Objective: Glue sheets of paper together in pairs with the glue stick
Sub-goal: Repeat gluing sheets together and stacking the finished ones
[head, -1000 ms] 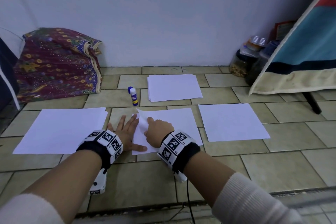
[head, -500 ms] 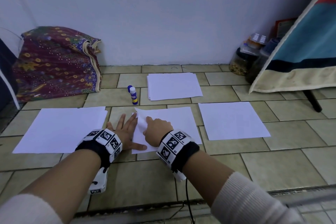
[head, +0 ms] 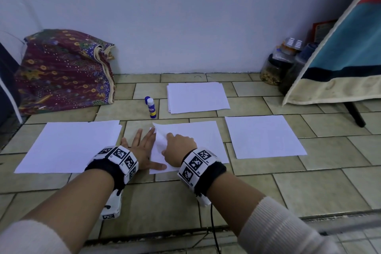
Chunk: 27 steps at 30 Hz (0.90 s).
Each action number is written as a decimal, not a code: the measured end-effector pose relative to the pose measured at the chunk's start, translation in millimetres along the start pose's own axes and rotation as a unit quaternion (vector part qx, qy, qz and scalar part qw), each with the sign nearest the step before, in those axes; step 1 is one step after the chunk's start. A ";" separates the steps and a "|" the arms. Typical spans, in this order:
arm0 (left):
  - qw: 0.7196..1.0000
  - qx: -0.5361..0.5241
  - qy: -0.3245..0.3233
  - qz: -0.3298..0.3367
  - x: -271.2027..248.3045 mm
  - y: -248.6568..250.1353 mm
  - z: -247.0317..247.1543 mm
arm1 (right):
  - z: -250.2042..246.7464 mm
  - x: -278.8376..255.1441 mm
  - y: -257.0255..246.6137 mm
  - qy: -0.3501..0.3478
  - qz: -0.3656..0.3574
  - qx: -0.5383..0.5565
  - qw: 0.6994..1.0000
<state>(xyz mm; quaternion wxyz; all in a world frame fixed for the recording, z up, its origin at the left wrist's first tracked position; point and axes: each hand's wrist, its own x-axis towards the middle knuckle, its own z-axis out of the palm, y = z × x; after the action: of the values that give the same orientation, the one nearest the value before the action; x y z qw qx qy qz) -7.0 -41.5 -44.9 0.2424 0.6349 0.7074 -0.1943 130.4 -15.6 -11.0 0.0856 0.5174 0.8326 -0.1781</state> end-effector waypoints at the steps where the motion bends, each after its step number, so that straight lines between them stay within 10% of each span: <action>1: 1.000 0.001 -0.001 0.003 -0.2 -0.6 -0.6 | -0.5 -1.0 -0.1 0.005 0.005 0.010 1.000; 27: 0.999 -0.042 0.000 0.001 -13.9 -11.7 -1.7 | -1.0 2.5 12.2 -0.053 -0.049 -0.038 0.997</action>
<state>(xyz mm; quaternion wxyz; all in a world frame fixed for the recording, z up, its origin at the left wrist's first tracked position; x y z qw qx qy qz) -17.7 -53.0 -35.8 0.2692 0.6248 0.7143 -0.1638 140.2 -8.3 -13.4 0.1400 0.4624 0.8574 -0.1773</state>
